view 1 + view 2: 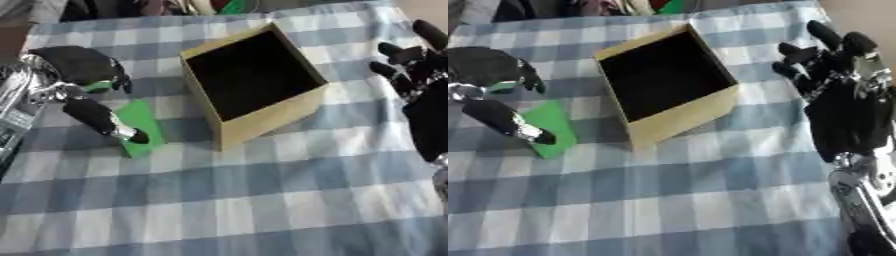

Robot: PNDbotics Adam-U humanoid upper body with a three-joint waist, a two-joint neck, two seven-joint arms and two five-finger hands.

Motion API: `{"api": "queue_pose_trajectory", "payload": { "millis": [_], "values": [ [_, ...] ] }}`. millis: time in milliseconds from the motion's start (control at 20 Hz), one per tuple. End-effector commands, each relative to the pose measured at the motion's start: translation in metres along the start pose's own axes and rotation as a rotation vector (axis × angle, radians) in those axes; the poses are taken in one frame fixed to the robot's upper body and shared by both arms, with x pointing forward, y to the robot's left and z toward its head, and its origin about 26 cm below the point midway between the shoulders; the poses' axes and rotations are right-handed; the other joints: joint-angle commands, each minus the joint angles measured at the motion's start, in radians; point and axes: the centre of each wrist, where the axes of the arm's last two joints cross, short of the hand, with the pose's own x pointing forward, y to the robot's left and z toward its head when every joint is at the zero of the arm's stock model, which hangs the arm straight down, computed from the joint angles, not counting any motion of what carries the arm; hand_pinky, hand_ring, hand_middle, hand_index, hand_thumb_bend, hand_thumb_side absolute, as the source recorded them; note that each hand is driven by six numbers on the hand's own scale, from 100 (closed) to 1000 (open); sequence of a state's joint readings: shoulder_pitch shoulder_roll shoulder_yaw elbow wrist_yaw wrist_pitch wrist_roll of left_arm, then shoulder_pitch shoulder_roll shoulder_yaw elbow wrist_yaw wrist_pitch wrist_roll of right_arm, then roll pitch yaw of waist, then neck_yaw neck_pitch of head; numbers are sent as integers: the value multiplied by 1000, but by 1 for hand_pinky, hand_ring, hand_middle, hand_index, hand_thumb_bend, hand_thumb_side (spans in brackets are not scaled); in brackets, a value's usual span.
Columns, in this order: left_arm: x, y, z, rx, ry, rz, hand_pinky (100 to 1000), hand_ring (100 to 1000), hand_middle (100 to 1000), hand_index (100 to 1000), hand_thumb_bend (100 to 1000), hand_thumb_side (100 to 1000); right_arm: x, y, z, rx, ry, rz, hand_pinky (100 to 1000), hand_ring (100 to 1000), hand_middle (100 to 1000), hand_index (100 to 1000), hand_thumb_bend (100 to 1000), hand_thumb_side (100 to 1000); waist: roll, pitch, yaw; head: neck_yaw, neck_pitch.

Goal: Pick up objects on the table and place them in the box.

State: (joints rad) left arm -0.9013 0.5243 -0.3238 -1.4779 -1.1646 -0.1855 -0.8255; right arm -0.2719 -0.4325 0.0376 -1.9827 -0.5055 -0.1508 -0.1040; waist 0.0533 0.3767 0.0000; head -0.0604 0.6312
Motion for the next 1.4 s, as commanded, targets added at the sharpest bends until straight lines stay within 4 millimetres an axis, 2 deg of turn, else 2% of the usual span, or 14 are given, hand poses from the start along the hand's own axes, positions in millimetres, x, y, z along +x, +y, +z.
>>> {"api": "queue_pose_trajectory", "payload": {
  "millis": [50, 450, 600, 750, 900, 950, 1000, 1100, 1400],
  "values": [
    [-8, 3, -2, 9, 38, 1, 602, 695, 659, 797, 790, 1000, 6, 1, -3, 11, -20, 10, 820, 865, 551, 899, 100, 880, 12, -32, -2, 2, 4],
    [0, -2, -9, -30, 4, -41, 573, 643, 611, 724, 831, 1000, 6, 1, -3, 8, -19, 7, 821, 866, 550, 900, 100, 882, 11, -31, -3, 3, 8],
    [3, -1, -7, -38, -17, -65, 563, 607, 573, 656, 670, 1000, 6, 1, -3, 6, -21, 7, 821, 866, 551, 900, 100, 883, 11, -31, -2, 2, 9],
    [7, 0, -6, -35, -48, -69, 556, 593, 557, 637, 545, 922, 7, 0, -4, 5, -22, 5, 821, 866, 550, 900, 100, 883, 10, -30, -2, 1, 8],
    [10, 0, -4, -26, -84, -59, 550, 574, 536, 624, 316, 834, 6, 1, -3, 3, -20, 5, 822, 866, 549, 900, 100, 882, 9, -29, -1, -1, 10],
    [11, 2, -2, -18, -94, -55, 549, 572, 535, 623, 279, 828, 6, 0, -3, 3, -20, 6, 822, 866, 549, 900, 100, 881, 9, -29, -1, -1, 10],
    [11, 3, 0, -8, -100, -51, 549, 569, 531, 620, 158, 802, 6, 0, -3, 2, -19, 6, 822, 866, 549, 900, 100, 881, 9, -29, 0, -2, 10],
    [11, 8, 6, 15, -107, -46, 547, 568, 530, 620, 100, 771, 6, 0, -3, 2, -18, 7, 822, 866, 549, 900, 100, 881, 10, -30, 1, -3, 9],
    [7, 12, 19, 32, -123, -25, 541, 555, 514, 612, 100, 598, 6, 1, -2, 2, -15, 8, 823, 867, 547, 901, 100, 881, 9, -28, 3, -6, 8]
  ]
}}
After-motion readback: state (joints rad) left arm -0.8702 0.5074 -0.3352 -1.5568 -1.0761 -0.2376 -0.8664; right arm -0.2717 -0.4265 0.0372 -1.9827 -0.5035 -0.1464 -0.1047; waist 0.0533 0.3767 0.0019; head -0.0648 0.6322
